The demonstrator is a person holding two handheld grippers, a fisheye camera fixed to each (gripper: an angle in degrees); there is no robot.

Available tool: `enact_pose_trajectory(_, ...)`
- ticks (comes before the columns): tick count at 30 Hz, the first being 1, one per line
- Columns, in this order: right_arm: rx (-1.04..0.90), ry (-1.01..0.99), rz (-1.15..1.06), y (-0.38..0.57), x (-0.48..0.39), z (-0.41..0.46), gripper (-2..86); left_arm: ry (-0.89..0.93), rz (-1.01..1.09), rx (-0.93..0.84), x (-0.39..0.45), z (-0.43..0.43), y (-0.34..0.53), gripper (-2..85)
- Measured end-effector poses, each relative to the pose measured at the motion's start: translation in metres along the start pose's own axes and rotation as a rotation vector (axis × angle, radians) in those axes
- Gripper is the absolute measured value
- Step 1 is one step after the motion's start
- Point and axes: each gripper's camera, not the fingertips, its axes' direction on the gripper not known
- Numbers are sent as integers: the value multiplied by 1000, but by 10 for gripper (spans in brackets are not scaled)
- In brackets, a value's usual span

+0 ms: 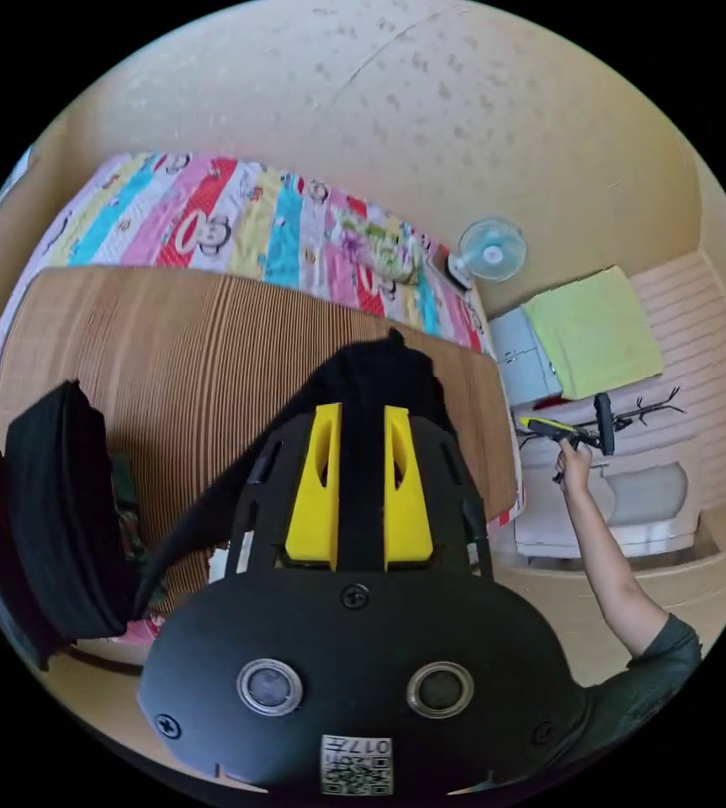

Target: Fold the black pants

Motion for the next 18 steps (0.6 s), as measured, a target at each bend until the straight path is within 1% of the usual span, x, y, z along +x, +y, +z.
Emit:
enact_pose_trajectory(2, -166, -45, -2, 19, 7, 70, 6, -25, -22, -223, -28, 58, 12, 82)
enact_pose_trajectory(3, -212, -50, 6, 24, 10, 87, 5, -30, -24, -275, -33, 73, 16, 81)
enact_pose_trajectory(5, -380, -75, 55, 52, 26, 142, 5, -27, -24, -471, -51, 128, 30, 82)
enact_pose_trajectory(8, -470, -91, 118, 87, 49, 171, 5, 3, -6, -630, -64, 180, 38, 79)
enact_pose_trajectory(10, -488, -75, 157, 106, 61, 175, 5, 32, 7, -679, -71, 203, 38, 66)
enact_pose_trajectory(13, -480, -8, 235, 142, 77, 167, 4, 54, -14, -702, -92, 222, 40, 37)
enact_pose_trajectory(15, -506, 3, 260, 166, 81, 164, 4, 21, -65, -740, -111, 227, 50, 15)
enact_pose_trajectory(16, -536, -3, 273, 183, 81, 164, 4, -17, -90, -799, -122, 230, 61, 4)
enact_pose_trajectory(17, -486, -12, 282, 199, 80, 151, 4, -40, -88, -855, -131, 230, 73, -2)
enact_pose_trajectory(18, -472, -8, 292, 207, 79, 143, 4, -28, -87, -849, -135, 225, 76, -3)
